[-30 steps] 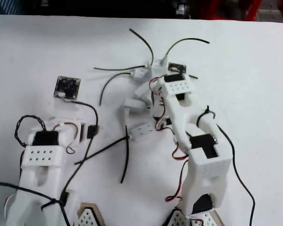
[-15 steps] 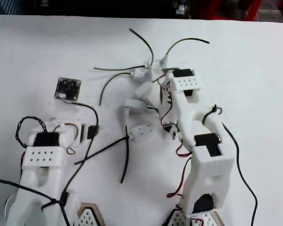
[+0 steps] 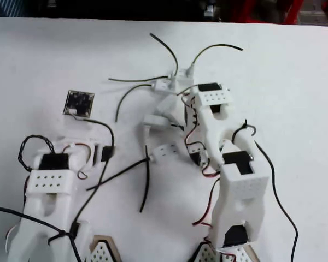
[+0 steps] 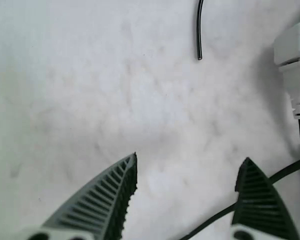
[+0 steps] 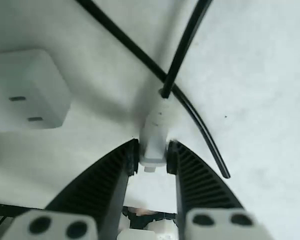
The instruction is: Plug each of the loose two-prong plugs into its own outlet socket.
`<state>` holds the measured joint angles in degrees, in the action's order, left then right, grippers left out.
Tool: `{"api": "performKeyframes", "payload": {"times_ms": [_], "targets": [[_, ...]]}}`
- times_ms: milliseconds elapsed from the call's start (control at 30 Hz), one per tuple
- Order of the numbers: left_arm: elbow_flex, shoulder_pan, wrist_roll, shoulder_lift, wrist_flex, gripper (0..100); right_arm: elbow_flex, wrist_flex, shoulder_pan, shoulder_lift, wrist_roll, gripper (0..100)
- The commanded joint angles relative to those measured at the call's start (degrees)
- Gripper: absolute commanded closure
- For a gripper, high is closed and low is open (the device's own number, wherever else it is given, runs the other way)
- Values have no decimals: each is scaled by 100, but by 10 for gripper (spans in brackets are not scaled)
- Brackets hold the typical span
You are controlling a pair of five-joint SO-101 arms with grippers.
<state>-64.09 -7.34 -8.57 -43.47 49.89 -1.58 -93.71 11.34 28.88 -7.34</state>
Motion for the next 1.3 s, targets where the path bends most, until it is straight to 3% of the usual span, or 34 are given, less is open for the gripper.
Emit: {"api": "performKeyframes", "payload": {"times_ms": [0,167,367,1000,1267], "targets": [[26,-40,-53,-171,-105,688,-492,-110,66,101,-9,909],[26,-40,-53,-171,-105,688,-1020,-418,48,171,-9,944],[26,-40,-53,-171,-105,688,-1064,-426,84,277,-18,891],[26,-40,-53,-171,-105,688,-1697,-435,40,673,9,890],[26,-40,-53,-171,-114,688,-1679,-435,-127,681,-35,968]]}}
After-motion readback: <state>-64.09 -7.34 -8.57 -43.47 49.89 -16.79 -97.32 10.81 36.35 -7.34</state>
